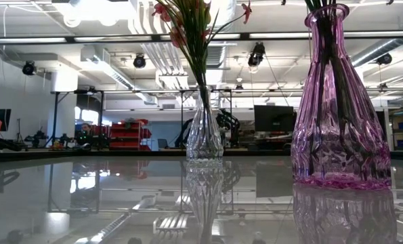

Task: Sort flowers into vase by color
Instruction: Return to Home Position

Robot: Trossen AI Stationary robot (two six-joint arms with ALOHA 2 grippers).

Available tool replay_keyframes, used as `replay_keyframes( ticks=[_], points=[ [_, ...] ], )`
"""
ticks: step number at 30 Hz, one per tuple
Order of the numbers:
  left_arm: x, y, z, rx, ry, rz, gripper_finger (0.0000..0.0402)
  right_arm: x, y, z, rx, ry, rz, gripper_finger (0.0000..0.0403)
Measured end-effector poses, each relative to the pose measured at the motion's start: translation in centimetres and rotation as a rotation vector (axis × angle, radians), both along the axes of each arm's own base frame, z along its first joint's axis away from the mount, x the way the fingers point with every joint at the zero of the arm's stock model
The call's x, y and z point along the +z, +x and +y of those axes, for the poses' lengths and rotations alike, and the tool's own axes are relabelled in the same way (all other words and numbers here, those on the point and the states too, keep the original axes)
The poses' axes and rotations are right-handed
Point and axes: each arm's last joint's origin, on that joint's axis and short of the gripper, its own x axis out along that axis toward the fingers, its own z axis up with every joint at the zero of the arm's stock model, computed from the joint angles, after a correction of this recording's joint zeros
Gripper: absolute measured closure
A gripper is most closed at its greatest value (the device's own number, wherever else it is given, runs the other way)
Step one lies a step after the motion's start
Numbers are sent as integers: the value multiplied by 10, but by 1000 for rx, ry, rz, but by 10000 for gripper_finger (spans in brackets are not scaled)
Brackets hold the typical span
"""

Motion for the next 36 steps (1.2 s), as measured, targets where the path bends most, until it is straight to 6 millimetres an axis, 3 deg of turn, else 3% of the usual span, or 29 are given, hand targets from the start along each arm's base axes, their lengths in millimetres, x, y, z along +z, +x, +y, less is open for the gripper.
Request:
replay_keyframes(
  ticks=[5,10,13,18,23,27,32,36],
  points=[
    [-1,0,0,-7,28,3,279,6,18,-21,-22,-19,35,357],
    [-2,-1,1,-3,62,7,279,11,43,-57,-21,-28,65,380],
    [-6,-1,2,2,59,14,281,18,44,-80,-73,-67,47,392],
    [-21,-6,5,-18,41,23,291,21,36,-114,-192,-127,104,394],
    [-27,-13,11,-47,-1,-76,305,18,24,-139,-279,-154,201,394],
    [-32,-19,28,-42,-23,-192,315,29,7,-146,-312,-212,137,394],
    [-52,-22,58,-42,-97,-298,323,40,-15,-151,-328,-233,66,394],
    [-68,-28,79,43,-100,-342,326,38,-31,-158,-441,-406,104,394]
  ],
)
